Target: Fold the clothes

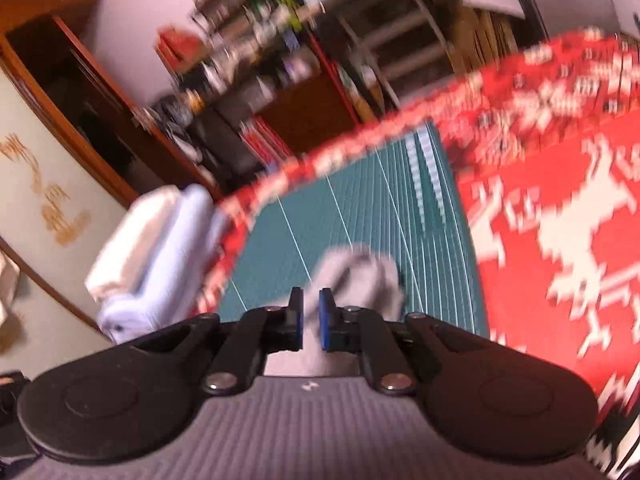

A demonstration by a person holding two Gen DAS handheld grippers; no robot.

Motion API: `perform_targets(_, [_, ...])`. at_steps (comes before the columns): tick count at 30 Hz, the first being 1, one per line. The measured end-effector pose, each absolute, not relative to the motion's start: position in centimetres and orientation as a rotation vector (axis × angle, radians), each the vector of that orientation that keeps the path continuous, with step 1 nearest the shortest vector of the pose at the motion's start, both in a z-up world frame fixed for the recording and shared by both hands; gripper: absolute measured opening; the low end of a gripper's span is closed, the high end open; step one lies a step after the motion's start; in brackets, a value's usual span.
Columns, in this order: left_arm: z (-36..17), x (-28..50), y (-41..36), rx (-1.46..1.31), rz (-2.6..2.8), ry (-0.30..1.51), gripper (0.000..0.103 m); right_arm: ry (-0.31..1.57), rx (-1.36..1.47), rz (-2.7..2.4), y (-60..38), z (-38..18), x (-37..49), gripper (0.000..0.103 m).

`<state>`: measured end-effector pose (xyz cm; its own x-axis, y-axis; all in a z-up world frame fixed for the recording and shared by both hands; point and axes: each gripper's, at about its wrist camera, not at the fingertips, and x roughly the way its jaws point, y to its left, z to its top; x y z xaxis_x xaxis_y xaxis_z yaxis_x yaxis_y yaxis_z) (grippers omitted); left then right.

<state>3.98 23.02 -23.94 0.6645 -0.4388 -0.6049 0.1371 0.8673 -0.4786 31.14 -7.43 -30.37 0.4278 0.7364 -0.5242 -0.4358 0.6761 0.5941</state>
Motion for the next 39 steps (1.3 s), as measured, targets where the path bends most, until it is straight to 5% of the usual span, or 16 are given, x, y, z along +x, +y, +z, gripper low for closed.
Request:
perform_targets(3, [-24.5,3.9,23.1,-0.42,-0.341,0.801,0.008,0.886,0.399,0.74,-7.1,-31.2,30.8,0.0])
perform_targets(21, [-24.5,5.9,21.6,-0.405,-0.307,0.786,0.006,0.879,0.5,0.751,-8.1,-32.5,26.5,0.0])
perform_targets(39, [-24.1,5.0,23.1,-0.409,-0.26,0.787,0.005,0.769,0.088,0.768,-3.8,-29.3,20.8,0.001])
